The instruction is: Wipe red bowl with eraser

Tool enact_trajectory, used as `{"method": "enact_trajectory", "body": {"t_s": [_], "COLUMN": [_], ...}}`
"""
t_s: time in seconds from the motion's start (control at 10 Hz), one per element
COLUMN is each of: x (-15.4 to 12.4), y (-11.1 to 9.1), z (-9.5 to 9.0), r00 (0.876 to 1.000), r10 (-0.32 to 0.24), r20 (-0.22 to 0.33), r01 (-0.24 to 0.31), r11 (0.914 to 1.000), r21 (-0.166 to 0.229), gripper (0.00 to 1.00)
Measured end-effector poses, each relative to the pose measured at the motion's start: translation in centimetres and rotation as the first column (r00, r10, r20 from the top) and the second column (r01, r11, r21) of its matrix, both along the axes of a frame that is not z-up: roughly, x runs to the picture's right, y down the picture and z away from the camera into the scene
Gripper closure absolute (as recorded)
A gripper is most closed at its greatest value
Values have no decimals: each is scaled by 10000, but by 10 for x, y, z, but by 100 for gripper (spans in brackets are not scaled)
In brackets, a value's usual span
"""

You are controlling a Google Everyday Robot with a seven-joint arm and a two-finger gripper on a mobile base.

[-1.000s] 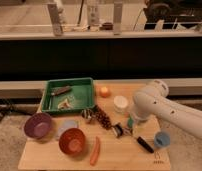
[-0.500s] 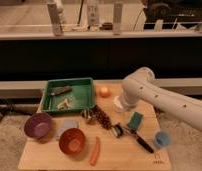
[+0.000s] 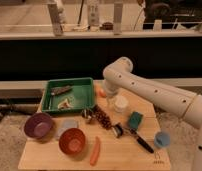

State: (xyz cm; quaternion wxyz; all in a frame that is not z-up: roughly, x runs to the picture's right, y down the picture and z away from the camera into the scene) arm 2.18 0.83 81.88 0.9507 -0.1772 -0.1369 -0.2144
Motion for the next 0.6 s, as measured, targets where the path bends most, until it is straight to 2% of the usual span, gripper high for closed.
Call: {"method": "enact_trajectory", "body": {"t_s": [0.3,0.6], "x": [-56,-86], "y": [-30,-57], "z": [30,67], "r00": [9929,9888], "r10": [-925,-1122], "r20": [744,986], "r01": [880,1041], "r11": [9942,9910], "r21": [614,840], "gripper": [20,20]}}
